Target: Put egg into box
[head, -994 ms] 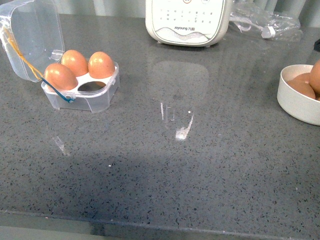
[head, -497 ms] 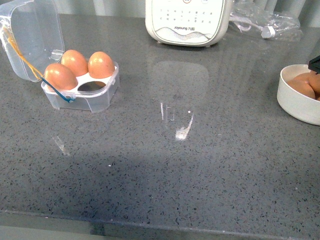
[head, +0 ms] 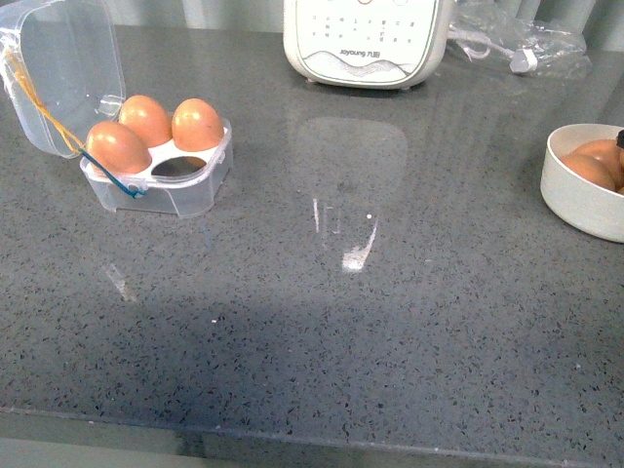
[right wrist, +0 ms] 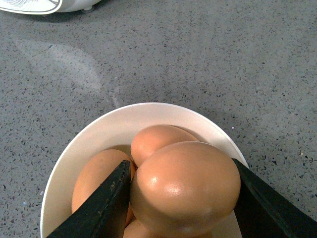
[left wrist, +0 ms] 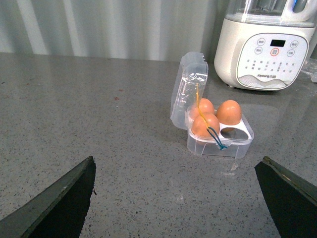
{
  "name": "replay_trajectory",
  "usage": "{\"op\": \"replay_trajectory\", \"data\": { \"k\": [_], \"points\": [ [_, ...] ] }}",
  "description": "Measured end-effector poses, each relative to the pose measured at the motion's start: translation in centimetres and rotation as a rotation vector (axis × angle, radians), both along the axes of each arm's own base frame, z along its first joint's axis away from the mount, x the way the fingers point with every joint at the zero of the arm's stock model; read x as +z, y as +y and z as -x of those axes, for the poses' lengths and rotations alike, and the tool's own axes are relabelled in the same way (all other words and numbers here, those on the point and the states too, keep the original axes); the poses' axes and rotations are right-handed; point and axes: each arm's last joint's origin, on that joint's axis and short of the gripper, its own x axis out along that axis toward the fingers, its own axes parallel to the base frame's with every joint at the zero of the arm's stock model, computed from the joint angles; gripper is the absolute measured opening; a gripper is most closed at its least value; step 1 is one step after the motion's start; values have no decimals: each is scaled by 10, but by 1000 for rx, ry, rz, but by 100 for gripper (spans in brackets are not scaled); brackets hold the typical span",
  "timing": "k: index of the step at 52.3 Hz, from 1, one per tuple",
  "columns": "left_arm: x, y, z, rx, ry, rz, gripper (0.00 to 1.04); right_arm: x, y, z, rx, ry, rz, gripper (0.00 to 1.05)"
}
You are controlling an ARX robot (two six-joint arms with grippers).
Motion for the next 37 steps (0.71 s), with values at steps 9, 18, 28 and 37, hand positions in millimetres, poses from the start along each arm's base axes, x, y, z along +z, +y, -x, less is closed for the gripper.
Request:
{"op": "replay_trajectory", "data": {
  "k": [9, 18, 28, 37],
  "points": [
    [0, 0, 0, 0, 0, 0, 98, 0, 3, 1, 11, -4, -2, 49],
    [0, 0, 0, 0, 0, 0, 98, 11, 14, 6, 41, -41, 0, 49],
    [0, 0, 0, 0, 0, 0, 98, 45, 29, 11, 72, -150, -3, 49],
    [0, 0, 0, 0, 0, 0, 98, 76, 52, 2, 137, -247, -37, 49]
  ]
}}
